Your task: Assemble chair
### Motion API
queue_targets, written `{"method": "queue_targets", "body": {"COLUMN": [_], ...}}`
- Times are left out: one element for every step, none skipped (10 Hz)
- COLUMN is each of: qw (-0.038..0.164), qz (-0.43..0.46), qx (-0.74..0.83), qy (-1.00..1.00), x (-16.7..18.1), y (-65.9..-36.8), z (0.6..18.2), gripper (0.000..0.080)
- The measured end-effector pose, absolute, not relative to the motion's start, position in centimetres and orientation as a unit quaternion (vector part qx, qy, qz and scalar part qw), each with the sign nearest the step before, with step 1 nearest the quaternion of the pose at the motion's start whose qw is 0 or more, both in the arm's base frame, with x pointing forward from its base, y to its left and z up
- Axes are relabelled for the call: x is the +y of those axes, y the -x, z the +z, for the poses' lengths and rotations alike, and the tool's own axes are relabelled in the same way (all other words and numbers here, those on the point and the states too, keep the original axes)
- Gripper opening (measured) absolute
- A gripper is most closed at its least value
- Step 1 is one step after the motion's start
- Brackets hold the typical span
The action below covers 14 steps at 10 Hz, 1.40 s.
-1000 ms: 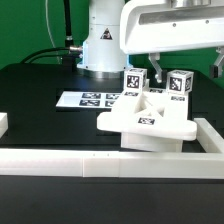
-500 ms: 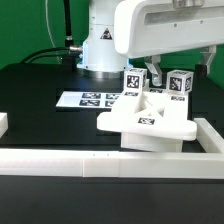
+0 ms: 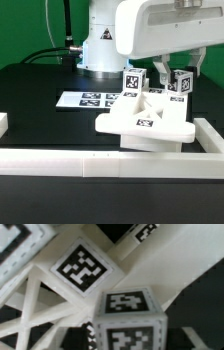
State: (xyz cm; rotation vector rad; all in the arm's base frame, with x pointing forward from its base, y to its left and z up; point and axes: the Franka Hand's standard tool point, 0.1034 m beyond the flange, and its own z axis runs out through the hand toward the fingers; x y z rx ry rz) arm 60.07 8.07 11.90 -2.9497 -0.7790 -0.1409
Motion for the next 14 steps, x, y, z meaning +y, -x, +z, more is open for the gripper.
{"method": "queue_targets", "body": {"qw": [0.044, 0.044, 0.045, 0.048, 0.051, 0.054, 0.055, 0.056, 0.059, 0.061, 0.064, 0.068, 0.073, 0.075], "qz": [-0.046, -0.046, -0.045, -0.043, -0.04, -0.038, -0.042, -0.05, -0.054, -0.056, -0.053, -0.05, -0.046, -0.044], "qx": [-0.247, -0.247, -0.231, -0.179, -0.125, -0.073, -0.014, 0.026, 0.077, 0.115, 0.166, 0.216, 0.264, 0.293], "qy": [0.967, 0.967, 0.971, 0.982, 0.99, 0.995, 0.997, 0.997, 0.994, 0.99, 0.983, 0.973, 0.961, 0.952], "x": [8.1, 8.1, 8.1, 8.2, 8.4, 8.6, 8.7, 8.9, 9.0, 9.0, 9.1, 9.2, 9.1, 9.0], "y": [-60.1, -60.1, -60.1, -60.1, -60.0, -60.0, -60.1, -60.3, -60.5, -60.6, -60.6, -60.6, -60.7, -60.7], "z": [11.9, 11.9, 11.9, 11.9, 11.9, 11.9, 11.9, 11.9, 11.9, 11.9, 11.9, 12.0, 12.0, 12.0], "gripper": [0.0282, 0.0282, 0.0282, 0.0282, 0.0282, 0.0282, 0.0282, 0.0283, 0.0283, 0.0284, 0.0284, 0.0284, 0.0284, 0.0284]}}
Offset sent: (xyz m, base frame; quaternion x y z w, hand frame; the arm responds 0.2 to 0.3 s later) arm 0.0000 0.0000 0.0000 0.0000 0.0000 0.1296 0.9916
